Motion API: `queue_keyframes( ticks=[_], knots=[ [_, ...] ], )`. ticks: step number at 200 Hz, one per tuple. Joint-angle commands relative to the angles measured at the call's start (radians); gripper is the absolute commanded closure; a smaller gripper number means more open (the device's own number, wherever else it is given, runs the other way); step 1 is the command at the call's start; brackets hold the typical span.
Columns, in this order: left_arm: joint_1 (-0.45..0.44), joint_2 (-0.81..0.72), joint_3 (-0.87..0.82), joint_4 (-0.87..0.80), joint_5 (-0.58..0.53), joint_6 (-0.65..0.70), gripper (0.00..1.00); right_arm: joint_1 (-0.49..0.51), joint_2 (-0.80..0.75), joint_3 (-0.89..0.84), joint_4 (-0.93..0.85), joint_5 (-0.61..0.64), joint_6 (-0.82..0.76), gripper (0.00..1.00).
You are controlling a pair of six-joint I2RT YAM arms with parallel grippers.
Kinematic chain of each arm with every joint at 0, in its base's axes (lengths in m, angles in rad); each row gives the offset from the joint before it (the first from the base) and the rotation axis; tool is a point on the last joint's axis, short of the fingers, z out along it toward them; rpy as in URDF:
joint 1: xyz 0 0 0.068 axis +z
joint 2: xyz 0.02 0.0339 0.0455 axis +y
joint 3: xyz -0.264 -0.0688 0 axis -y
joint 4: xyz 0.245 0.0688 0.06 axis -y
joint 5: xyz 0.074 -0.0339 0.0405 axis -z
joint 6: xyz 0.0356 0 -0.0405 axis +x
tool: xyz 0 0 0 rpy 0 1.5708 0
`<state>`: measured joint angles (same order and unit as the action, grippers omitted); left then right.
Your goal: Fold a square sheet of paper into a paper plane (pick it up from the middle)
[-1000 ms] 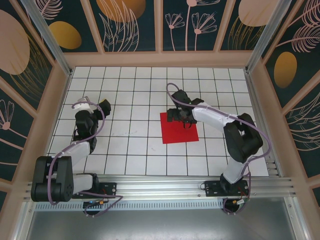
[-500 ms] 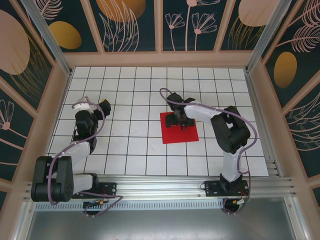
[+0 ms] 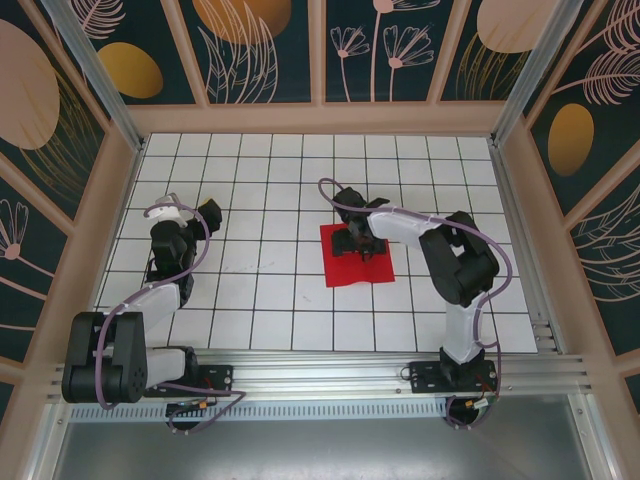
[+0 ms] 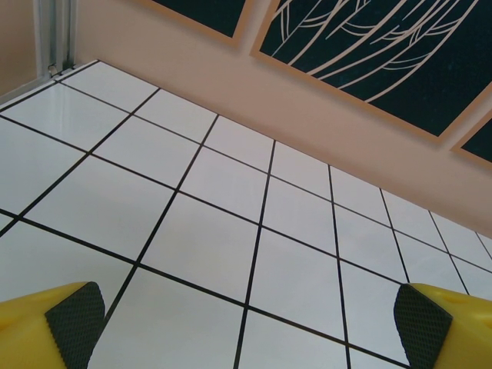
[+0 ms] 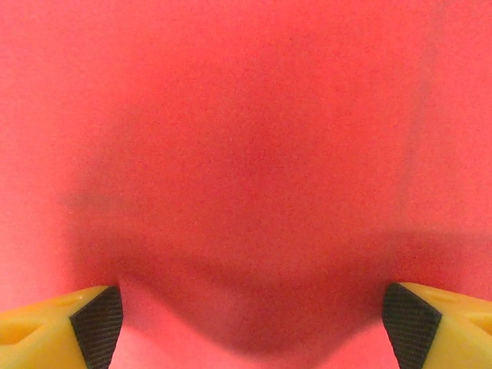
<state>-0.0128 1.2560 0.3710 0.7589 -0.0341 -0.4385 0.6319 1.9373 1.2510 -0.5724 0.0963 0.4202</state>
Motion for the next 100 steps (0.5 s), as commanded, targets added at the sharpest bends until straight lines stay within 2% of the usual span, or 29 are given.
queue_keyframes(
  ticks=[1, 30, 43, 66, 84, 100],
  knots=[
    [0.007, 0.007, 0.000, 0.030, -0.002, 0.017, 0.01, -0.005, 0.073, -0.074, -0.040, -0.035, 0.004, 0.10],
    [0.007, 0.008, 0.001, 0.029, -0.001, 0.018, 0.01, -0.005, 0.070, -0.070, -0.039, -0.030, 0.005, 0.13],
    [0.007, 0.008, 0.000, 0.028, -0.001, 0.015, 0.02, -0.005, 0.066, -0.062, -0.035, -0.037, 0.005, 0.18],
    [0.007, 0.007, 0.002, 0.028, 0.003, 0.000, 0.01, 0.008, 0.027, -0.050, 0.016, -0.076, -0.004, 0.40],
    [0.007, 0.008, 0.006, 0.021, 0.011, -0.029, 0.01, 0.022, -0.014, -0.036, 0.072, -0.157, 0.001, 0.57],
    [0.007, 0.009, 0.017, 0.011, 0.039, -0.053, 0.01, 0.032, -0.053, -0.033, 0.152, -0.244, 0.015, 0.68]
  ],
)
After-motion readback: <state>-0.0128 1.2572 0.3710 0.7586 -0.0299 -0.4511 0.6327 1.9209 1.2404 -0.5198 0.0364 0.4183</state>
